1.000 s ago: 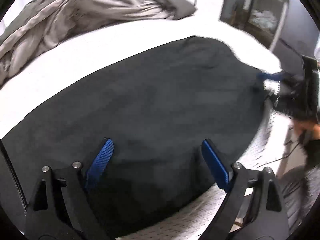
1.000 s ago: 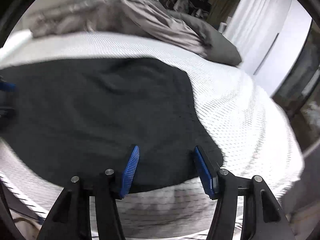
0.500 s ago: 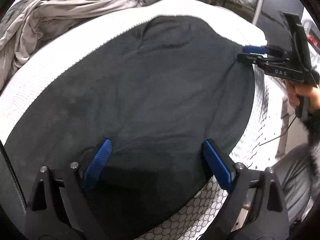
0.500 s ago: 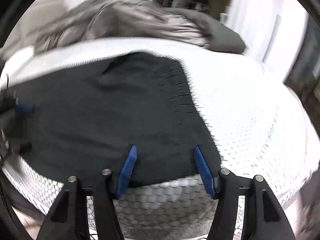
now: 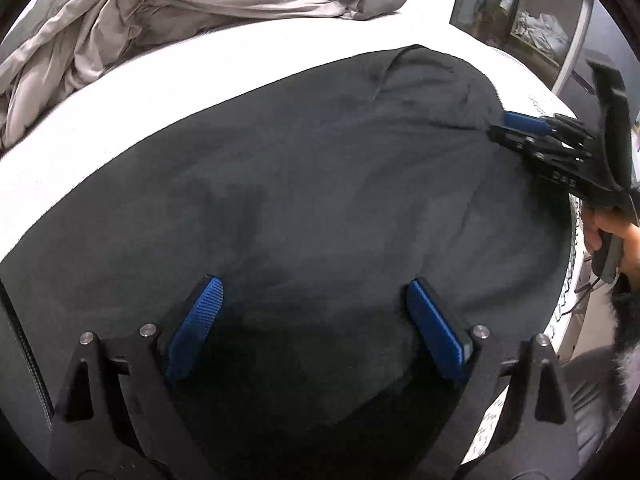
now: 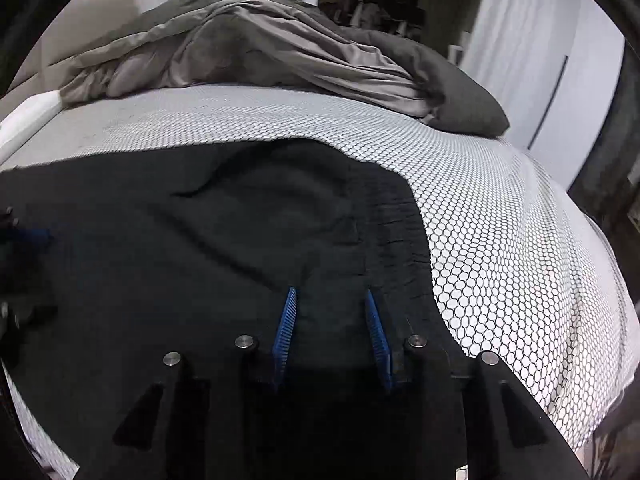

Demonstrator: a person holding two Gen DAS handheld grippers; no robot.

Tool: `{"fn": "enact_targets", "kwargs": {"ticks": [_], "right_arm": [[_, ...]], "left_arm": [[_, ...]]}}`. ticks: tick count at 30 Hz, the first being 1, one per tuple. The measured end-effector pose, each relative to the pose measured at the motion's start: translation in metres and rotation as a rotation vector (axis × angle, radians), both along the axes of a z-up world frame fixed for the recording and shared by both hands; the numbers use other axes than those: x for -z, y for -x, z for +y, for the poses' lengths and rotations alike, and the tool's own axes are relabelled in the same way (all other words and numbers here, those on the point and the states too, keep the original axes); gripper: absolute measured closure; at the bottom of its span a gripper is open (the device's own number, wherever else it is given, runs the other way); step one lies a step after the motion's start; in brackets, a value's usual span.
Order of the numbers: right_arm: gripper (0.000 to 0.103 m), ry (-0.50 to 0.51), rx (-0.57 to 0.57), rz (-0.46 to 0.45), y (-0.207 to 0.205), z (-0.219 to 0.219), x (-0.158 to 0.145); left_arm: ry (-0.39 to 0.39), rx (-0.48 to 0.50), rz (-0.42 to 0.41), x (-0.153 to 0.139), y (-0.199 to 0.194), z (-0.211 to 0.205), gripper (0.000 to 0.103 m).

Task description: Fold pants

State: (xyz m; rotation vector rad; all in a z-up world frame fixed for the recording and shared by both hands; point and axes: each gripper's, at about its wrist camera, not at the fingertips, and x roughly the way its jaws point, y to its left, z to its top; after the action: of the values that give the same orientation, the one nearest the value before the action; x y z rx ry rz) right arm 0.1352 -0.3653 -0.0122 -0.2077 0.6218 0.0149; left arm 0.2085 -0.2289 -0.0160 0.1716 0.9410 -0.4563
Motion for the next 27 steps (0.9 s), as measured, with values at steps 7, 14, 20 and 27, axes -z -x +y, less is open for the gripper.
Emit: {"fn": "enact_targets", "kwargs": {"ticks": [7, 14, 20, 27], "right_arm": [[0.058, -0.166, 0.055, -0.044, 0.061, -0.032, -0.021], [0.049, -0.684, 0.131, 0.045, 0.090, -0.114, -0.006], [0.048, -0.891, 0.080, 0.117, 0.059, -0.112, 0.021], [0.067, -0.756, 0.211, -0.041, 0.025, -0.081, 0.003]], "left_arm": [[0.055, -0.035, -0.050, -0.018, 0.021, 0.031, 0.012], [0.179, 0.018, -0.026, -0.023, 0.039, 0.030, 0.011], [-0.050, 0.079, -0.074, -0.006, 0.050, 0.003, 0.005], [0.160, -0.059, -0.047, -0.028, 0.038, 0.059, 0.005]]}}
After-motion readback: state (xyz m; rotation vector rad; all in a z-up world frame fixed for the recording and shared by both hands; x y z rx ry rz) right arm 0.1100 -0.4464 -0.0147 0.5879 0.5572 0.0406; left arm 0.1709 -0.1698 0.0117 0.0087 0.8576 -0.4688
